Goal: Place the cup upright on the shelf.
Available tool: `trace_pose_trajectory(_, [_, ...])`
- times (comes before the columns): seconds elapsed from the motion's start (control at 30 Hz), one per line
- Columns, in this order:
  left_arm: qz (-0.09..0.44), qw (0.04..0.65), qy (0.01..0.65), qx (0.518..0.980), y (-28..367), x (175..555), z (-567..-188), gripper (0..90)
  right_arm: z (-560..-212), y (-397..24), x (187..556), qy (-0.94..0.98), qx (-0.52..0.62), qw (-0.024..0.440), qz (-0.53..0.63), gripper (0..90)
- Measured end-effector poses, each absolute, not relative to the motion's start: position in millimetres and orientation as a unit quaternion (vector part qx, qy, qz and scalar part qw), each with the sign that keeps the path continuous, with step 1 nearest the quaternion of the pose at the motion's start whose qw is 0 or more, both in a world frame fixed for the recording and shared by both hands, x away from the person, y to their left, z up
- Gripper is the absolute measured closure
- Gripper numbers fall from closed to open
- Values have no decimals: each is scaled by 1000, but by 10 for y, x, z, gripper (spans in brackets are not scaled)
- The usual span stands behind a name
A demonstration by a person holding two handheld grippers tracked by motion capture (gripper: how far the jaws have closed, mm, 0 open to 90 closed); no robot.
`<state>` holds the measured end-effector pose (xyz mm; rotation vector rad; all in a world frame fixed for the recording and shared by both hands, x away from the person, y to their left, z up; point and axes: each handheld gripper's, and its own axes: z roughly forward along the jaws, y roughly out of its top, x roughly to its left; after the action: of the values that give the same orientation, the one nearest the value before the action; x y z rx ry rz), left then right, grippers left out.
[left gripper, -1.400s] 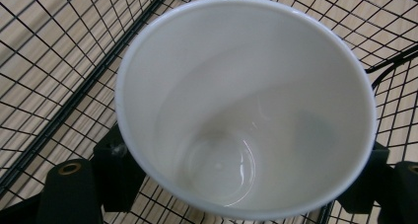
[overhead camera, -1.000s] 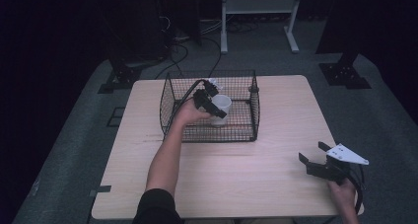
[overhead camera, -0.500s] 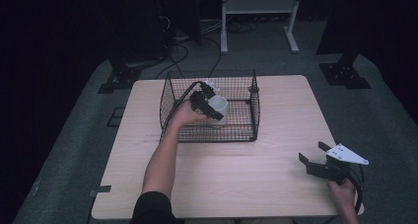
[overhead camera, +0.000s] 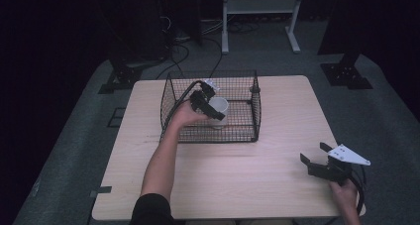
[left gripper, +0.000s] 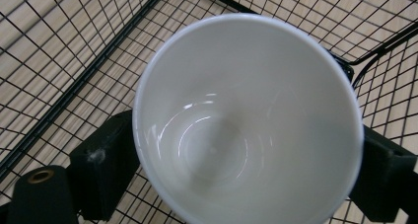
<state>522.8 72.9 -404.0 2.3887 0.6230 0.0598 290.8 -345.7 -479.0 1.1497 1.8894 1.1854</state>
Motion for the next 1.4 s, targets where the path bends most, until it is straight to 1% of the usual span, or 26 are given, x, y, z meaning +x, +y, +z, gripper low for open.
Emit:
trace_pose_trajectory(0.13, [31, 340, 241, 908, 770, 5189, -3957, 92, -4790, -3457, 2908, 716, 435, 311, 449, 131])
trace_pose_trajectory(0.33, [48, 351, 238, 904, 815, 5142, -3848, 84, -4790, -3455, 2907, 716, 434, 312, 449, 131])
trace_pose_trajectory(0.53, [67, 363, 234, 900, 889, 5055, -3703, 83, -4790, -3455, 2909, 716, 435, 311, 448, 131])
trace_pose_trajectory(0.67, [64, 371, 236, 896, 926, 5015, -3637, 84, -4790, -3455, 2909, 716, 435, 311, 448, 131])
trace_pose_trajectory(1.07, [89, 372, 226, 896, 1015, 4809, -3485, 87, -4790, -3456, 2909, 716, 436, 311, 448, 131])
trace_pose_trajectory(1.17, [96, 381, 221, 892, 1042, 4728, -3431, 87, -4790, -3457, 2909, 716, 436, 311, 448, 131])
trace_pose_trajectory(1.4, [100, 389, 211, 891, 1074, 4597, -3318, 87, -4790, -3457, 2909, 715, 437, 310, 448, 131])
